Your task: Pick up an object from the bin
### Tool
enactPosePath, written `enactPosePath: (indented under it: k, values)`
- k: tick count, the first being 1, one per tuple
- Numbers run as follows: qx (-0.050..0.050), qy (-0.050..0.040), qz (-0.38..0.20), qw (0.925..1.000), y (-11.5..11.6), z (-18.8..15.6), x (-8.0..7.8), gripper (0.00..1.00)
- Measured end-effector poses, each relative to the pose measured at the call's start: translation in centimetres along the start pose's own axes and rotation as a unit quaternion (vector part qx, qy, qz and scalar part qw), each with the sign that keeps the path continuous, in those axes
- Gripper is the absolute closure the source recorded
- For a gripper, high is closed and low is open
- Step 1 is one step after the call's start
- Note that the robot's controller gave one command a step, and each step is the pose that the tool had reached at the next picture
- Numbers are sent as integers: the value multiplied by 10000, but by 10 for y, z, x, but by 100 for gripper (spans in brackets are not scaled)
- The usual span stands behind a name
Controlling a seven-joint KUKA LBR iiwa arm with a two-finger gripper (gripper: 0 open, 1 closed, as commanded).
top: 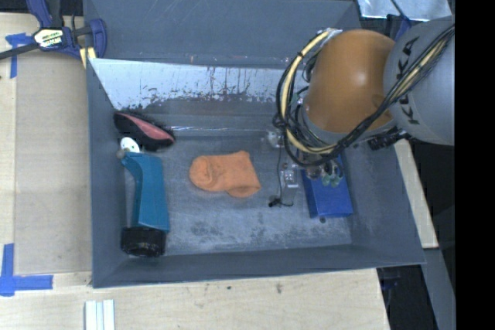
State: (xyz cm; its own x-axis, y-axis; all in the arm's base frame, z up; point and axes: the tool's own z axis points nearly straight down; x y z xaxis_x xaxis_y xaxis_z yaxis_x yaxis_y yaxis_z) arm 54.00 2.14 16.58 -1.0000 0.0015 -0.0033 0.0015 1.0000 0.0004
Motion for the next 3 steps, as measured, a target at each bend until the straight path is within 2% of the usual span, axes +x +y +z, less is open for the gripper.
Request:
enactPosePath:
  k: [1,2,3]
  values:
    - [0,0,0,10000,0,0,0,0]
    - [0,7,-58,10000,-13,-18,-8,0]
    - [6,-50,-172,9998,7,20,-20,0]
